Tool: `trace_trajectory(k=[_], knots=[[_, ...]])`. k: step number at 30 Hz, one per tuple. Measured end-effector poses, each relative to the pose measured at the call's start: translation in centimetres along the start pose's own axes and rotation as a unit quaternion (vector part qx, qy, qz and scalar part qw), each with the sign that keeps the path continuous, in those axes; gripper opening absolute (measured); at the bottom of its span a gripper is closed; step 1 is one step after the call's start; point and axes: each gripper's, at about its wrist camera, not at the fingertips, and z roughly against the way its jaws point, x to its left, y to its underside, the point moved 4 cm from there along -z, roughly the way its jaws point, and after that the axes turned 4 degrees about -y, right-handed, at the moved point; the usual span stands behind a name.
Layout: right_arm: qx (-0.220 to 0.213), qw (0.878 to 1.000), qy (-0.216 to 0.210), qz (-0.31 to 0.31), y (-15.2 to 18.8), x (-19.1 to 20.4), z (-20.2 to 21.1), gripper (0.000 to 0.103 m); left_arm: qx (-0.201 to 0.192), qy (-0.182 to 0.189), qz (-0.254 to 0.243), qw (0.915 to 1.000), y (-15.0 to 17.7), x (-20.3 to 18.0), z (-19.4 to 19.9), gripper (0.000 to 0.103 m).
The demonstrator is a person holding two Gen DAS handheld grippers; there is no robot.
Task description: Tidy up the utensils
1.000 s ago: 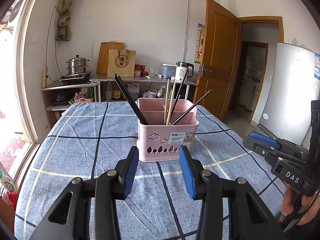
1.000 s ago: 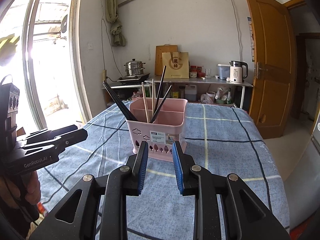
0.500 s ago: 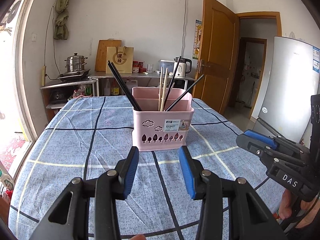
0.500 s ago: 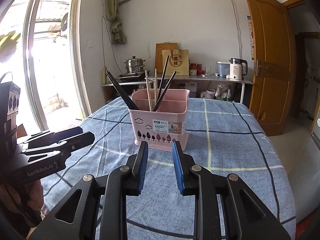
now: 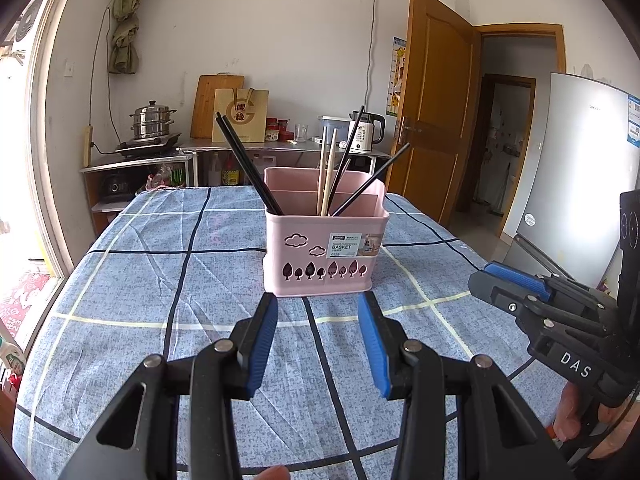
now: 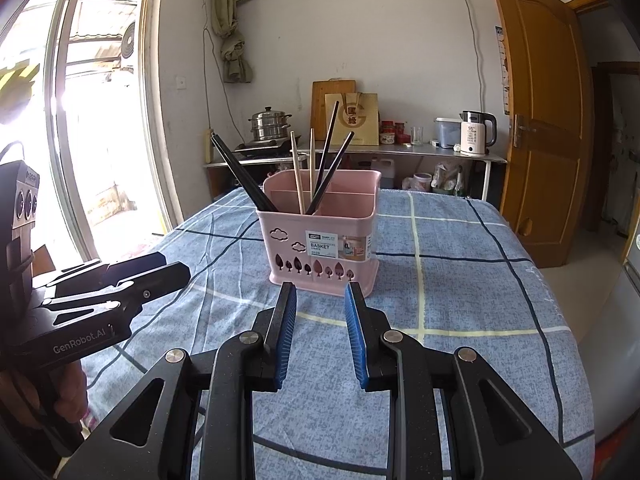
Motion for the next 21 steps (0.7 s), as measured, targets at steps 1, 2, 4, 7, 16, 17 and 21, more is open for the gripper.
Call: trace_trajectory(k=[1, 2, 4, 7, 16, 17, 21], knots=[[0.000, 1.000, 0.000, 0.000, 0.00, 0.02, -0.06, 0.026, 0.000, -0.001, 0.000, 1.0000, 0.01, 0.00, -0.02, 0.044], [0.001, 1.000, 0.000, 0.000, 0.01, 0.03, -0.05, 0.026, 0.000, -0.002, -0.001, 1.0000, 0.02, 0.01, -0.05, 0.044], [0.000, 1.000, -0.001, 0.000, 0.06, 0.03, -0.06, 0.026, 0.001, -0.002, -0.001, 1.0000, 0.04, 0.01, -0.06, 0.044], [0.001, 1.000, 0.000, -0.001, 0.07, 0.00, -0.10, 0.026, 0.002, 0.000, 0.001, 1.0000, 0.07, 0.01, -0.10, 0.044], [0.005, 1.000, -0.001, -0.001, 0.27, 0.11, -0.15, 0.026, 0.003, -0.006, 0.000, 1.0000, 0.12, -0.02, -0.12, 0.044], [0.005, 1.000, -0.002, -0.002, 0.30, 0.13, -0.14, 0.026, 0.003, -0.006, 0.000, 1.0000, 0.14, -0.03, -0.12, 0.044], [0.005, 1.000, -0.002, -0.002, 0.26, 0.12, -0.17, 0.026, 0.003, -0.009, 0.000, 1.0000, 0.17, -0.04, -0.10, 0.044]])
